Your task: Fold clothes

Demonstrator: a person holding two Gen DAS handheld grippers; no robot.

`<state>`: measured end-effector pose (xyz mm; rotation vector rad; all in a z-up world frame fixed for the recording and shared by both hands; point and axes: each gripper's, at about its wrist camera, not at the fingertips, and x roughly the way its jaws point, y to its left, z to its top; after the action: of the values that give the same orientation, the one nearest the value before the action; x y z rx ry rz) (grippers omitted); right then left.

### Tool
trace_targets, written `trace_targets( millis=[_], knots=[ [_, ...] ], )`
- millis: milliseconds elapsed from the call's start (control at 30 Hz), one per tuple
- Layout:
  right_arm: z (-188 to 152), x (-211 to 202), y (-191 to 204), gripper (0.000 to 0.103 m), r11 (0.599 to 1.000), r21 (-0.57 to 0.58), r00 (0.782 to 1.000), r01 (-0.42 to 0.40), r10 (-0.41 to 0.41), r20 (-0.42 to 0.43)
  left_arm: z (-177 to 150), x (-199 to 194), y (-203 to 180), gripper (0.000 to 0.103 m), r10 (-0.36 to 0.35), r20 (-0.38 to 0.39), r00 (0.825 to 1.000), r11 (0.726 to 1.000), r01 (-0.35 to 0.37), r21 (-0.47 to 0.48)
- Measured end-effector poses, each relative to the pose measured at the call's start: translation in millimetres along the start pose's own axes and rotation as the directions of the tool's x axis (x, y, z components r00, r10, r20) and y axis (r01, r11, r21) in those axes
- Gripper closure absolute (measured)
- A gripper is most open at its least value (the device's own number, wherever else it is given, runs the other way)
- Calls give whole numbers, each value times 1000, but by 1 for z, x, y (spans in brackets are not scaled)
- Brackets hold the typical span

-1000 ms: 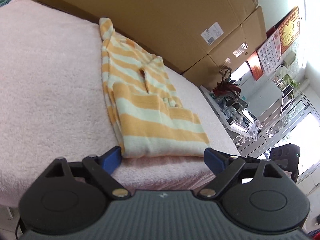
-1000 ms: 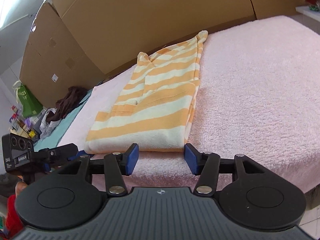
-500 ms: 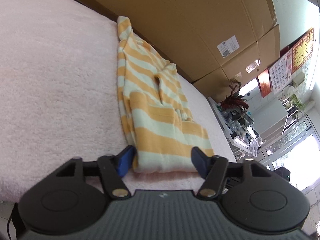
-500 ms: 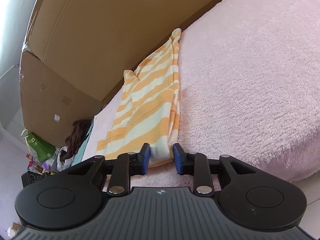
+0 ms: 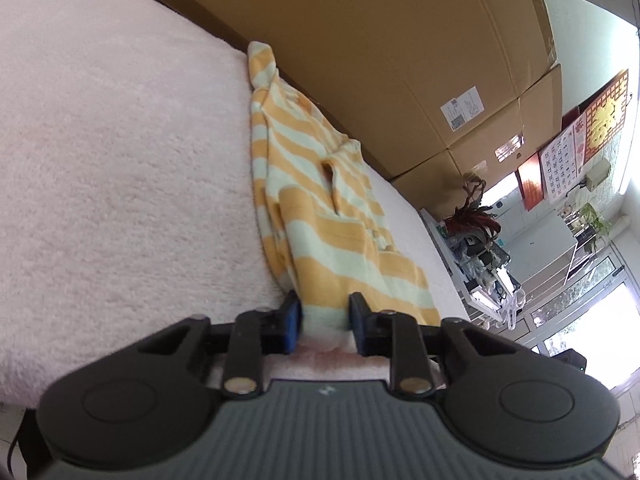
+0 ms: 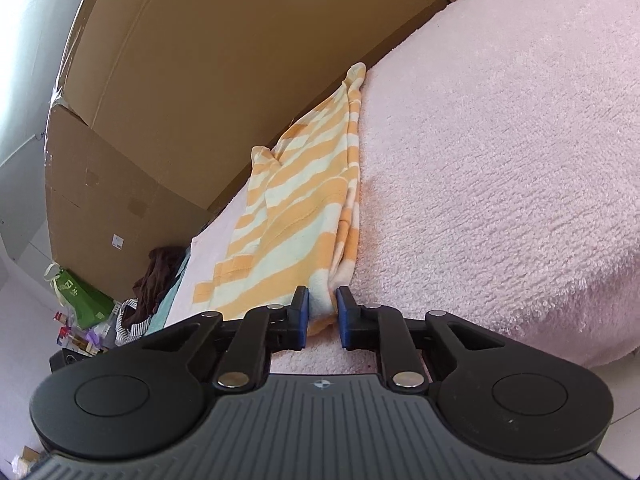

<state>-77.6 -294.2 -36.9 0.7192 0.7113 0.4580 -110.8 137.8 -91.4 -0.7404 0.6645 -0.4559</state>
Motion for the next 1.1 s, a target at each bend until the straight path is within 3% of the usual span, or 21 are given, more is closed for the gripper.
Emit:
trace_targets(
  millis=[300, 500, 600, 700, 767, 833, 933, 1000, 1100],
  knots=[
    [0, -8, -8, 89, 992, 85, 995, -94, 90, 42, -5, -8, -2, 94, -38, 32, 999, 999, 39, -21],
    [-4, -16, -3, 89, 992, 76, 994, -105, 103, 28, -11, -23, -5, 96, -70, 33, 997, 996, 71, -44],
    [-6, -21, -3, 89, 993, 65, 995, -96, 96, 15, -15, -22, -2, 95, -43, 2, 999, 999, 43, -27],
    [-7, -18, -9, 88, 996, 55, 998, -65, 64, 8, -13, -17, 4, 92, -43, -14, 999, 999, 43, -33],
    [-9, -17, -8, 83, 998, 31, 999, -48, 48, 6, -11, -17, 0, 86, -31, -26, 999, 999, 31, 14],
    [-9, -17, -7, 80, 999, 23, 999, -45, 45, 6, -10, -22, -6, 70, -18, -43, 999, 997, 21, 69],
    [-9, -17, -5, 68, 999, 14, 999, -42, 42, 7, -15, -35, -6, 54, -31, -54, 998, 995, 36, 95],
    [-9, -17, -4, 63, 999, 8, 999, -40, 40, 7, -20, -41, -5, 51, -37, -49, 998, 994, 42, 101],
    [-9, -17, -2, 63, 999, -2, 999, -37, 37, 8, -25, -38, -6, 48, -48, -28, 998, 993, 51, 107]
  ],
)
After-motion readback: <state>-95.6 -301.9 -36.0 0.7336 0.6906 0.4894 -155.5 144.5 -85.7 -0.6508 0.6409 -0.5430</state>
